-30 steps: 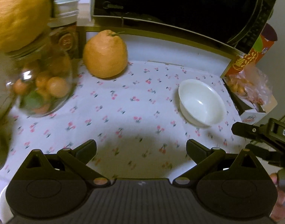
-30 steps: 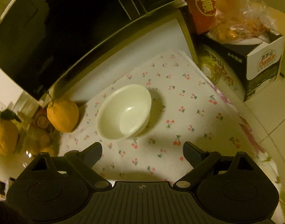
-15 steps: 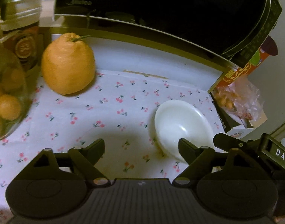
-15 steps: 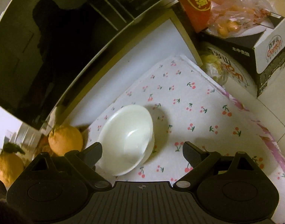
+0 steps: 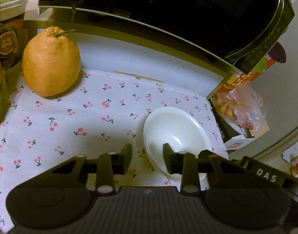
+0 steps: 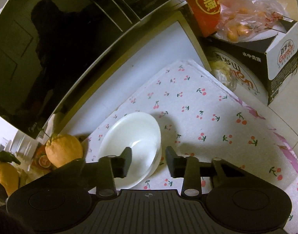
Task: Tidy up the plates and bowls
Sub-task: 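Close both grippers on the rim of the white bowl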
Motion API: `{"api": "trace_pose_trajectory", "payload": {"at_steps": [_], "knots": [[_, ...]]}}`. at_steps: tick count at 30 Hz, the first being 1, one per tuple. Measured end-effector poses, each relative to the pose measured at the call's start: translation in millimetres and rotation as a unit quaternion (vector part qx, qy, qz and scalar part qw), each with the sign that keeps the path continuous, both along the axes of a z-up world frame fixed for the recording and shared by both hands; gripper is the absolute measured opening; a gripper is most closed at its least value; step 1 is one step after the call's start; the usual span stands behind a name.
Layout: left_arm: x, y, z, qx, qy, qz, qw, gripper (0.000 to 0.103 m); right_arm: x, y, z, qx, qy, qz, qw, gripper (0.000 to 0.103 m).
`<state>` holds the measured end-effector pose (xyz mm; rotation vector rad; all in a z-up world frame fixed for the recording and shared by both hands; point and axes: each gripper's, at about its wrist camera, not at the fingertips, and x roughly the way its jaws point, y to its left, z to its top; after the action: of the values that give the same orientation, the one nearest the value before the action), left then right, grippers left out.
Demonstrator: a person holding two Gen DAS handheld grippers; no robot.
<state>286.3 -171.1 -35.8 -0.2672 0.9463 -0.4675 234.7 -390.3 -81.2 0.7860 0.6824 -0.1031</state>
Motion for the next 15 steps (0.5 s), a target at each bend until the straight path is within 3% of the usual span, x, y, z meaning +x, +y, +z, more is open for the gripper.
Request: {"api": "trace_pose_trajectory", "payload": {"at_steps": [8,15], "knots": [[3.2,-2.8,-3.6,-0.003,0.008,-0.004,1.0000,0.014,2.7,2.0,-1.5,-0.001,0.006,0.006,1.000,0.019],[2.0,-5.6,-3.0,-0.001,0.004,-0.008,1.0000,0.011,1.9,0.7,1.3,-0.003,0.004,0.007,1.000,0.018]]}}
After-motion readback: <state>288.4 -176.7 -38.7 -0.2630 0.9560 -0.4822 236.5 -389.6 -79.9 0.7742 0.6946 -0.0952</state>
